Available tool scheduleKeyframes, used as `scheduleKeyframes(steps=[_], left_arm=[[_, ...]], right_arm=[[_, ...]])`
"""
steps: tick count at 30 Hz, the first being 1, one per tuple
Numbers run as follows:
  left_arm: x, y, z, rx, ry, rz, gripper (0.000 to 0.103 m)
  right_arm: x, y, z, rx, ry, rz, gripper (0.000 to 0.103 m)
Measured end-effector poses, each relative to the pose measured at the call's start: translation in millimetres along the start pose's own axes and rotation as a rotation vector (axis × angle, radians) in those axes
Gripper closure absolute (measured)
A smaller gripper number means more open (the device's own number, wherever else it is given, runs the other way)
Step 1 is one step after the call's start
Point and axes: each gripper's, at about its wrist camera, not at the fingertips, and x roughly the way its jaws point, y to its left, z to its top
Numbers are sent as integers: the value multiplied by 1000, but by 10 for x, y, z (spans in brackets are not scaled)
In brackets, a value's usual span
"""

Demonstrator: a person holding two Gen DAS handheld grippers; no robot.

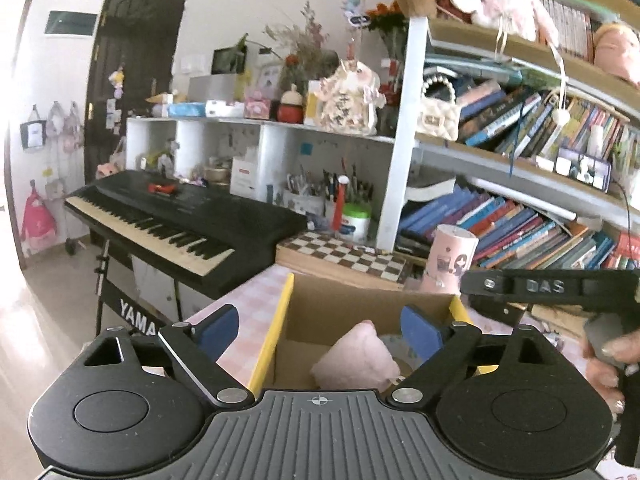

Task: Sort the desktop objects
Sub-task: 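Open the right tool to drop the plush into the box while the left tool releases the blue item, then lift both tools out of the box and back toward the table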

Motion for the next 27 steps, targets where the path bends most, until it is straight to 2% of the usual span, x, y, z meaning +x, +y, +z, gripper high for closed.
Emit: scheduleKeyframes(steps=[6, 11, 16, 21, 27], left_arm=[[-191, 48, -176, 25, -15, 53, 7], [-336, 112, -366, 41, 25, 57, 6], [-476, 197, -514, 44, 77, 23, 6], [-637, 334, -602, 43, 96, 16, 5], [-806, 510, -712, 44, 109, 29, 5]], right_arm=[[-285, 63, -289, 43, -27, -109, 18], [-435, 243, -635, 41, -6, -170, 16], [-481, 552, -865, 5, 68, -138, 16], [-606, 897, -1038, -37, 90, -112, 14], [-757, 1132, -1195, -47, 110, -113, 13]])
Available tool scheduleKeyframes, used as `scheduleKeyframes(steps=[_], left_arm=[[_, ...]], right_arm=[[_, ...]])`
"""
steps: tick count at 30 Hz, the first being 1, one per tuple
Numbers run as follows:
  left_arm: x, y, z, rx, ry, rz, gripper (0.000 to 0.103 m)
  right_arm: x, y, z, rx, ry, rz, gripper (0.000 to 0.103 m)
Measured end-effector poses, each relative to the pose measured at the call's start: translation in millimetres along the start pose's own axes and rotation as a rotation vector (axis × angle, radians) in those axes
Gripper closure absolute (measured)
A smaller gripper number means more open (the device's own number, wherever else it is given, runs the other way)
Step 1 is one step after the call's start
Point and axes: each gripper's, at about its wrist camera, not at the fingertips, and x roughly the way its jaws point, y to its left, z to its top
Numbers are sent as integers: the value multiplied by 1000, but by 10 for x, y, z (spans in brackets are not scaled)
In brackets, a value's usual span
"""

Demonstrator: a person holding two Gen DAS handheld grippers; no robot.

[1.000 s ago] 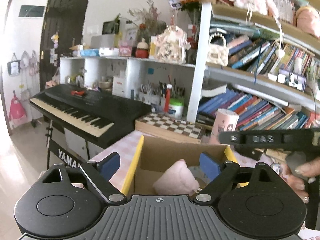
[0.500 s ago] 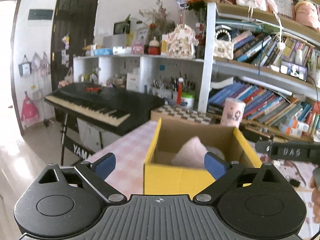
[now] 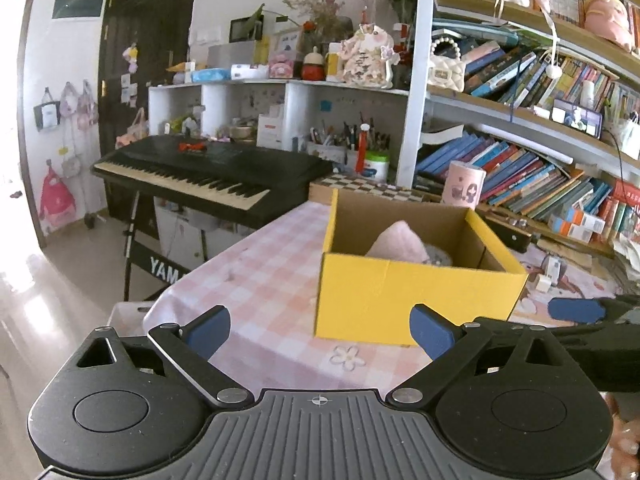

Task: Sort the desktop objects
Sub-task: 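Lift both tools out of the box and back toward the table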

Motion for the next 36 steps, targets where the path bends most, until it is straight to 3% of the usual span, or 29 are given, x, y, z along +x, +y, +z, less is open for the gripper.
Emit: scheduleKeyframes(steps=[6, 12, 17, 26, 36], left_arm=[[-161, 77, -98, 32, -14, -27, 5], [-222, 125, -162, 21, 1, -41, 5], [-267, 120, -246, 32, 32, -54, 4], [-378, 159, -390, 40, 66, -47, 2], [-382, 113, -445, 55, 109, -72, 2]], right_arm=[[-171, 90, -88, -109, -54, -51, 13], [-301, 144, -269, -23, -4, -61, 12], [-386, 296, -391, -67, 13, -45, 11], [-455, 340, -554, -40, 56, -50, 11], [-547, 209, -683, 28, 90, -115, 11]])
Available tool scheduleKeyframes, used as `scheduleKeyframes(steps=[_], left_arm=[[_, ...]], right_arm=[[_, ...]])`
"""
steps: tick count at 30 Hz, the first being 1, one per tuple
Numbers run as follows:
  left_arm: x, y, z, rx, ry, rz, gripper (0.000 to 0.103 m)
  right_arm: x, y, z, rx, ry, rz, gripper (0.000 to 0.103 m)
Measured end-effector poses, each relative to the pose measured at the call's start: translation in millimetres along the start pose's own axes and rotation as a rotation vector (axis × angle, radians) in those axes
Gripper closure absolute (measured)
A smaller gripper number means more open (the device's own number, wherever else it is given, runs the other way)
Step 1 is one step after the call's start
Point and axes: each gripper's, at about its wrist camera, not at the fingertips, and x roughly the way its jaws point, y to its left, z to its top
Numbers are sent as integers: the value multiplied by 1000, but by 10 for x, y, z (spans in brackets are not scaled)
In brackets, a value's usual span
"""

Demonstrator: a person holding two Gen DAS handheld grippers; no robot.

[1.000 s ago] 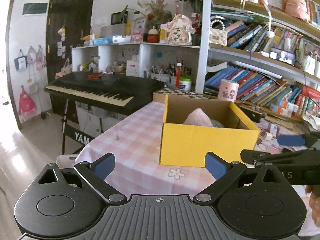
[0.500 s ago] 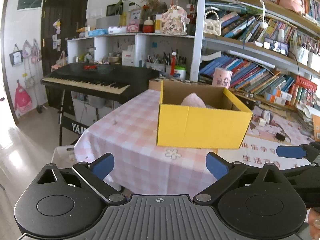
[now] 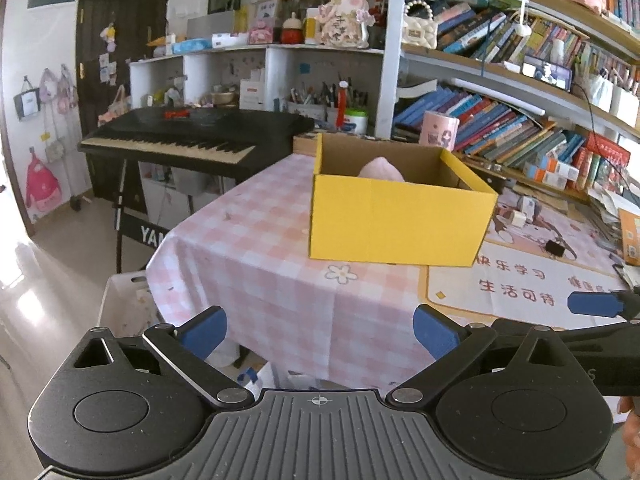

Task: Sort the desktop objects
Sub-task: 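Lift both tools out of the box and back toward the table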

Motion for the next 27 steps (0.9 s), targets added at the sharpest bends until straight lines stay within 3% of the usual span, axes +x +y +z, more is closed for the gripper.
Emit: scheduleKeyframes(steps=[15, 27], left_arm=[[179, -606, 79, 126, 9, -196, 2], [386, -1149, 183, 198, 19, -273, 2]], right_arm=[[-298, -583, -228, 146, -9, -186, 11], [-294, -1133, -267, 231, -2, -256, 11]])
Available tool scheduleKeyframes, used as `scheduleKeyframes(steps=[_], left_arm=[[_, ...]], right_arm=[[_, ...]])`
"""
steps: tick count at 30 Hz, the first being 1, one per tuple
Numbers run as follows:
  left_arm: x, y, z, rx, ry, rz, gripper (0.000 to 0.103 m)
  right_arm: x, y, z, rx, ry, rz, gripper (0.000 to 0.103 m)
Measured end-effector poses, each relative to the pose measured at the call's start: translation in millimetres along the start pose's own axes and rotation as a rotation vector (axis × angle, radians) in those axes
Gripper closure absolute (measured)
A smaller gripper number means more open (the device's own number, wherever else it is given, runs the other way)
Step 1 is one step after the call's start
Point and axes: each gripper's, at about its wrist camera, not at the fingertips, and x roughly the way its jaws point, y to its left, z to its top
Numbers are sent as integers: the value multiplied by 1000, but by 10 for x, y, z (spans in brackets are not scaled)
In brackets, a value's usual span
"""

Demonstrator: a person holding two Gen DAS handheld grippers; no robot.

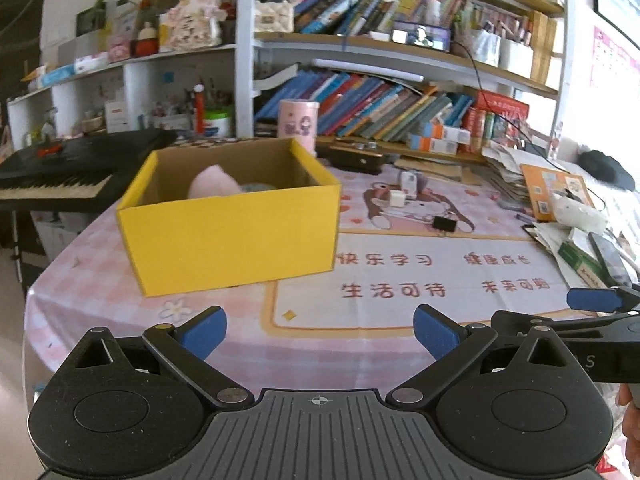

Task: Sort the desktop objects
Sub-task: 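Lift both tools out of the box and back toward the table, then lower the left tool onto the white charger plug on the table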

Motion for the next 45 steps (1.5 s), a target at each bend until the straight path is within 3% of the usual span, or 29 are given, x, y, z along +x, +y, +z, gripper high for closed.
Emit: scheduleKeyframes(steps=[26, 34, 41, 45], left_arm=[[1093, -882, 638, 9, 36, 16, 2], [1361, -1052, 828, -7, 30, 72, 2], [1557, -1157, 979, 2, 35, 124, 2], [1633, -1203, 1023, 18, 45, 145, 2]], right_arm=[[1100, -1135, 728, 7, 93, 42, 11], [1560, -1361, 956, -20, 104, 122, 30], [2039, -1383, 1109, -108, 54, 185, 33], [2259, -1358, 1171, -175, 9, 228, 47]])
